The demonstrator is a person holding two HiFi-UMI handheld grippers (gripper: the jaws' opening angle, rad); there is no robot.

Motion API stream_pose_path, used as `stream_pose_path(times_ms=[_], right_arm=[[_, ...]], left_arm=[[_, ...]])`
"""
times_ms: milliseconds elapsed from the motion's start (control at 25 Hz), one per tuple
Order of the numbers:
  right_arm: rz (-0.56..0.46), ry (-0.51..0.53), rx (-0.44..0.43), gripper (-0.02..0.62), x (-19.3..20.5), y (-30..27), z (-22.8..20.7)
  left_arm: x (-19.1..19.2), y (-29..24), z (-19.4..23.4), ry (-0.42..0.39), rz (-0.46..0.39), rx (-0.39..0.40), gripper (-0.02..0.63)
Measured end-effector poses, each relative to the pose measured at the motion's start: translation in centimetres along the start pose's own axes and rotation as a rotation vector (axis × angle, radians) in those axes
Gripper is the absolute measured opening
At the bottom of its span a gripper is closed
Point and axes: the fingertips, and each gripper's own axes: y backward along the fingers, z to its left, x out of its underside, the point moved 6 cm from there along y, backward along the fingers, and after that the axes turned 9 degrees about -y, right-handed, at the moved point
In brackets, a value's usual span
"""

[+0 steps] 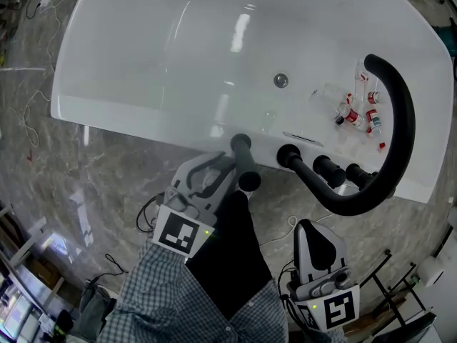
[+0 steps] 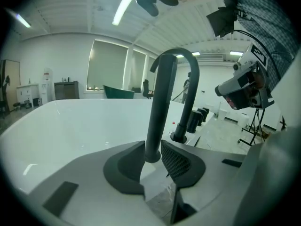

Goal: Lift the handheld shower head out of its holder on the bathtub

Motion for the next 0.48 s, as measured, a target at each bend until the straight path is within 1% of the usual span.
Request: stream_pose_path(times_ms=[120, 320, 480], right_arm=[[0.008, -0.010, -0.001, 0.018, 0.4, -0.2, -0.3], [0.029, -0.020, -0.006, 0.018, 0.9, -0.5, -0.7], [0.028, -0.019, -0.030, 0.018, 0.8, -0.7, -0.5]], left_arm=[[0.7, -0.8, -0.4, -0.006, 0.011, 0.003, 0.107], [1.2, -2.0, -0.6, 0.019, 0.005, -0.008, 0.154], [1.0, -2.9, -0.3, -0.007, 0.006, 0.000, 0.184]])
